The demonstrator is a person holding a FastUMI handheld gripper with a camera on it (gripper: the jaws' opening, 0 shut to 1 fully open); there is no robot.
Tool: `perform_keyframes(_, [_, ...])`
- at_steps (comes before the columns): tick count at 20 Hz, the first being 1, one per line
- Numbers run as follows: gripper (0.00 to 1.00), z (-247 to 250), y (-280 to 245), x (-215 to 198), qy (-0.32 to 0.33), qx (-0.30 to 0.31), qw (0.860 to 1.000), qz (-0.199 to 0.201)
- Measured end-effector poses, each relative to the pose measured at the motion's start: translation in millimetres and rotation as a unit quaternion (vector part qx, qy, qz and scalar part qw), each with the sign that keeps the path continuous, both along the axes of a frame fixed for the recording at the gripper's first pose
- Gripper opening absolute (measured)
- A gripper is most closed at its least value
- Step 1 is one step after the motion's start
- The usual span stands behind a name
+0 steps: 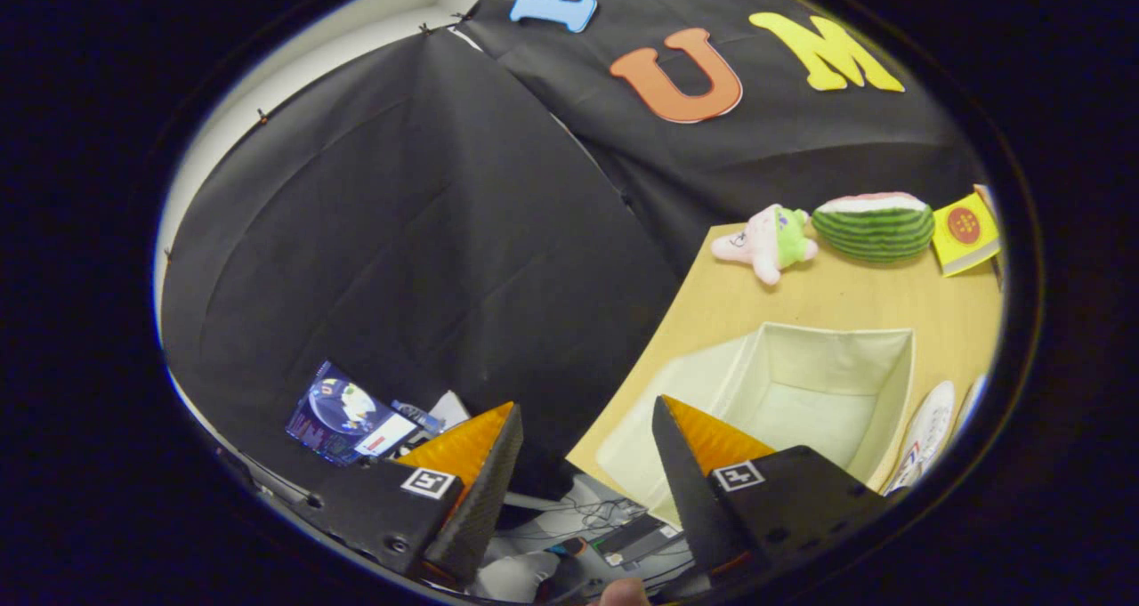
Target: Open the storage box then place both shoes into the box .Put the left shoe in first, then the right shoe, with the right side of both shoes facing outward in a uniform manner.
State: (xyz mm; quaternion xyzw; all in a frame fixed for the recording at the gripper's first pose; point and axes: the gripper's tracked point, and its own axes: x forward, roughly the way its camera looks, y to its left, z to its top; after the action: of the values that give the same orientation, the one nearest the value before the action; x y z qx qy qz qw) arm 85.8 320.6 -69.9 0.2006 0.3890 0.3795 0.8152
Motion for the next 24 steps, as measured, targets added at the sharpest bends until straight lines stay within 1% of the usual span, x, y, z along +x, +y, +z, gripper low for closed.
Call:
perform_keyframes(2, [0.95, -3, -26, 6, -0.041, -0.037, 0.998, -0.018])
perform_keyframes(3, [0.95, -1, -43, 10, -0.060, -0.056, 0.996, -0.031])
perform_keyframes(5, [0.98, 2, -82, 17, -0.094, -0.100, 0.988, -0.065])
perform_keyframes(6, [1.00, 4, -106, 22, -0.113, -0.124, 0.982, -0.089])
perform_keyframes(7, [1.00, 7, -125, 26, -0.131, -0.145, 0.975, -0.108])
perform_keyframes(10, [1.00, 10, -186, 30, -0.168, -0.197, 0.953, -0.157])
perform_keyframes(13, [1.00, 7, -254, 33, -0.196, -0.252, 0.924, -0.210])
perform_keyframes(15, [1.00, -1, -293, 27, -0.199, -0.283, 0.910, -0.227])
perform_keyframes(16, [1.00, -7, -306, 23, -0.194, -0.292, 0.908, -0.228])
perform_keyframes(17, [1.00, -20, -315, 19, -0.183, -0.300, 0.910, -0.220])
perform_keyframes(20, [1.00, -63, -338, 0, -0.136, -0.320, 0.919, -0.186])
perform_keyframes(22, [1.00, -96, -344, -10, -0.099, -0.333, 0.924, -0.157])
perform_keyframes(24, [1.00, -133, -346, -18, -0.052, -0.331, 0.933, -0.134])
